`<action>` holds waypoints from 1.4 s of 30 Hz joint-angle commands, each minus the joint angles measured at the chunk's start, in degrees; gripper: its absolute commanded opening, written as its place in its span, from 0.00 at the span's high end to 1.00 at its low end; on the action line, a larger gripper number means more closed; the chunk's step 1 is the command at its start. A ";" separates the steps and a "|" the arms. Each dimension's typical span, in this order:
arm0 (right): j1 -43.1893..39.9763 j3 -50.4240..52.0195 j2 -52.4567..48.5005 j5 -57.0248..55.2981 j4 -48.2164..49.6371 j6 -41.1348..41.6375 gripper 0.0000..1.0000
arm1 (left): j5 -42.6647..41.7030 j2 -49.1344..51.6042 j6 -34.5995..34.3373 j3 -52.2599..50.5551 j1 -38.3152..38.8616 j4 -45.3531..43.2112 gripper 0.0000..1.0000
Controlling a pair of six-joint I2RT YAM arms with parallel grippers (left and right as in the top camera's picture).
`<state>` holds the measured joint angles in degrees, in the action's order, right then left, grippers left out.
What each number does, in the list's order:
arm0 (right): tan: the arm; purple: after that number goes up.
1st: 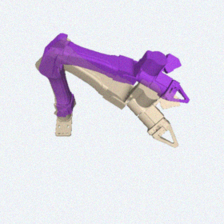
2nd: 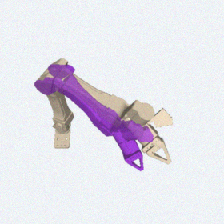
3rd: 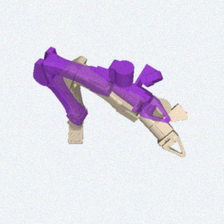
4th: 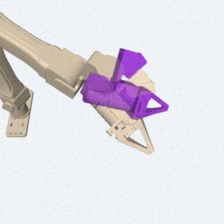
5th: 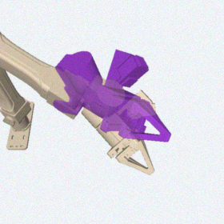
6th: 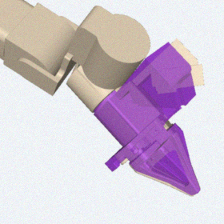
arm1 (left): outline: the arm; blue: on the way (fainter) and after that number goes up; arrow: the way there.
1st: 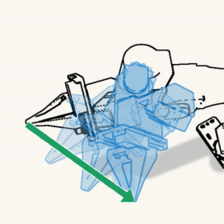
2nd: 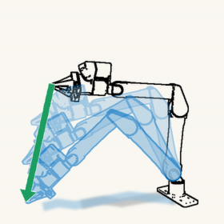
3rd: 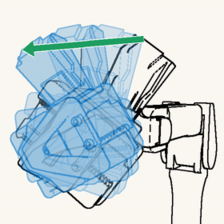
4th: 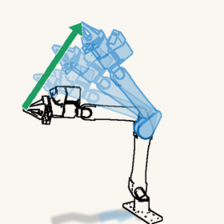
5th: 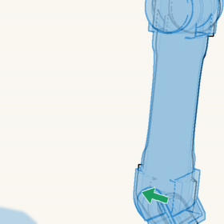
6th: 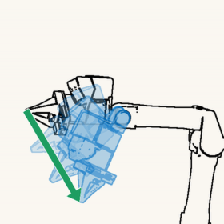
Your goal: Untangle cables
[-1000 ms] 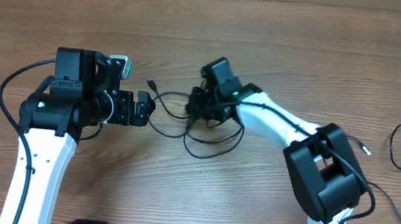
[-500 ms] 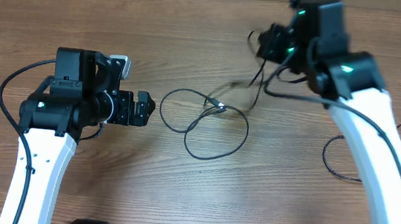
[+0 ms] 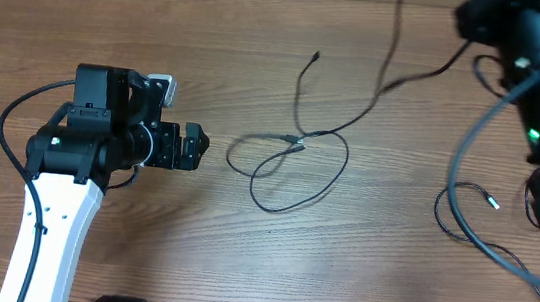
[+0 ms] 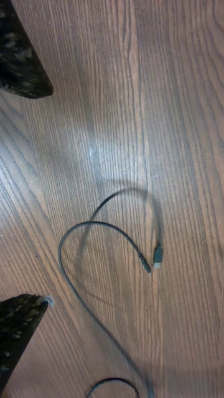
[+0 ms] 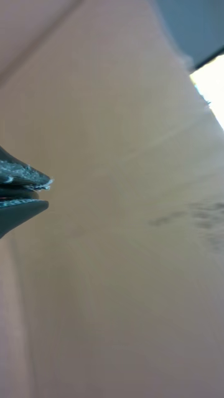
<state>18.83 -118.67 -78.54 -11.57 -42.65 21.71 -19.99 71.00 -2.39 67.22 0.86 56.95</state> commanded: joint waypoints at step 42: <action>-10.93 -1.79 2.58 -57.11 -8.83 -13.64 0.96 | -0.79 -0.61 1.57 0.24 -0.15 -0.24 0.00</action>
<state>8.23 -119.79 -77.28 -69.89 -54.26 8.51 -19.99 71.00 -2.39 67.22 0.86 56.97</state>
